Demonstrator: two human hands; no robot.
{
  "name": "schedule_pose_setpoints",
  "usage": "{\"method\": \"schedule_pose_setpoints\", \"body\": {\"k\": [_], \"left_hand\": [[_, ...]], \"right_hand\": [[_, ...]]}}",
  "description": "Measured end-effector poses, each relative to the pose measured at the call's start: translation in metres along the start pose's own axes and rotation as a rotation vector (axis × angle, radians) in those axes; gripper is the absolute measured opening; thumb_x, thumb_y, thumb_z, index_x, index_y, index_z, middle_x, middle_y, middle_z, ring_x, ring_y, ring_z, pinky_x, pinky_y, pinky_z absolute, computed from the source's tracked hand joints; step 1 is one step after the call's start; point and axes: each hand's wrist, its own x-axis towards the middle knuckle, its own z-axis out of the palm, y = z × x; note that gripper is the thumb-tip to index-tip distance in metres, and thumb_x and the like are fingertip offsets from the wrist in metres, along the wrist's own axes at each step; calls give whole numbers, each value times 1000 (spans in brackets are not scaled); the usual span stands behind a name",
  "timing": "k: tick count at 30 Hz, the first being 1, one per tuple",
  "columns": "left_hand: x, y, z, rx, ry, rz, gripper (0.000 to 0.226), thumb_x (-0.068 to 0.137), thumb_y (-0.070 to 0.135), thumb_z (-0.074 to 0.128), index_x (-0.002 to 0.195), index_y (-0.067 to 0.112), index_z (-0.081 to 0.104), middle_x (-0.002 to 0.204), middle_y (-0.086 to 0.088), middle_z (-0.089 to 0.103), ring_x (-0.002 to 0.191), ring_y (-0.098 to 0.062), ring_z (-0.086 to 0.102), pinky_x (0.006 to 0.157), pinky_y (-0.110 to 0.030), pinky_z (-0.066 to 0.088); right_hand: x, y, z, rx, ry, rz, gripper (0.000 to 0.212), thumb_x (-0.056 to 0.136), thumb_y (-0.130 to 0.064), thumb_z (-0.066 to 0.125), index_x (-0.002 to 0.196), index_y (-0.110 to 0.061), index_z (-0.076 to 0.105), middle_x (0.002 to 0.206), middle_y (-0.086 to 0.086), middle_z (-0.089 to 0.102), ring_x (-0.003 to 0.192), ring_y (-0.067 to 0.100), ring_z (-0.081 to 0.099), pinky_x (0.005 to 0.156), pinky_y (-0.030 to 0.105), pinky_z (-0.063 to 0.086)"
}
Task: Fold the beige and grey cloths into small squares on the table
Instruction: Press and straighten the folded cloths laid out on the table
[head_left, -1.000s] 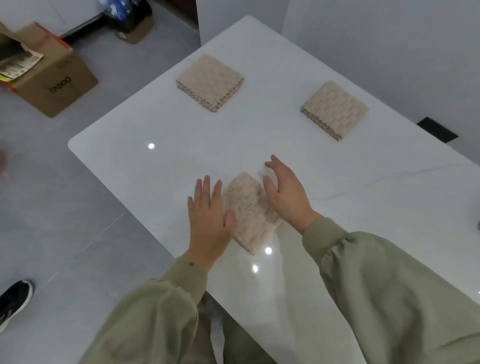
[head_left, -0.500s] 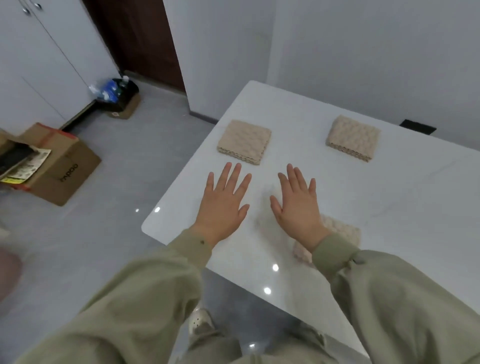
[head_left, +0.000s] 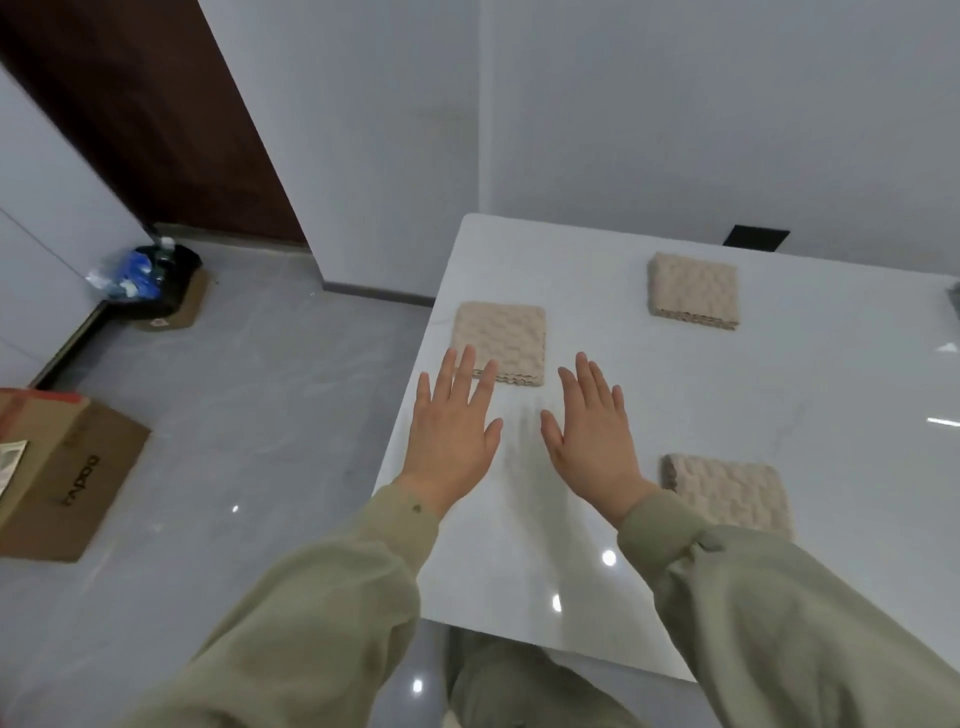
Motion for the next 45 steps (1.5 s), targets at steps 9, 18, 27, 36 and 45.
{"method": "schedule_pose_setpoints", "body": {"k": [9, 18, 27, 36, 45], "left_hand": [[50, -45, 44, -453, -124, -118, 62, 100, 37, 32, 151, 22, -1, 159, 1, -9, 146, -13, -11, 119, -36, 0], [129, -72, 68, -1069, -150, -457, 52, 102, 30, 34, 151, 19, 19, 156, 5, 21, 142, -9, 19, 111, -20, 16], [195, -66, 75, -1395, -91, -526, 46, 103, 25, 34, 148, 20, 29, 151, 8, 32, 137, -3, 30, 110, -19, 24], [191, -65, 87, -1387, -72, -440, 47, 103, 22, 34, 148, 17, 28, 153, 9, 29, 137, 3, 25, 104, -2, 21], [190, -61, 90, -1398, -116, -366, 48, 103, 18, 32, 150, 18, 21, 155, 10, 23, 138, 4, 21, 105, -2, 19]], "right_hand": [[70, 2, 45, 464, -91, 150, 58, 97, -29, 45, 147, -10, 23, 158, 5, 12, 145, 16, 12, 116, 25, 12], [126, 27, 57, 793, -21, 452, 56, 98, -27, 45, 149, -18, 23, 154, -3, 27, 141, 11, 25, 117, 32, 21], [189, 20, 77, 980, 86, 616, 48, 97, -14, 45, 144, -15, 34, 146, 2, 41, 133, 13, 39, 112, 30, 32], [177, 7, 89, 980, 134, 616, 48, 97, -11, 43, 143, -17, 36, 142, -5, 44, 129, 7, 42, 107, 22, 33], [183, -4, 93, 979, 149, 601, 51, 95, -9, 44, 144, -18, 34, 148, -5, 37, 135, 6, 34, 110, 21, 28]]}}
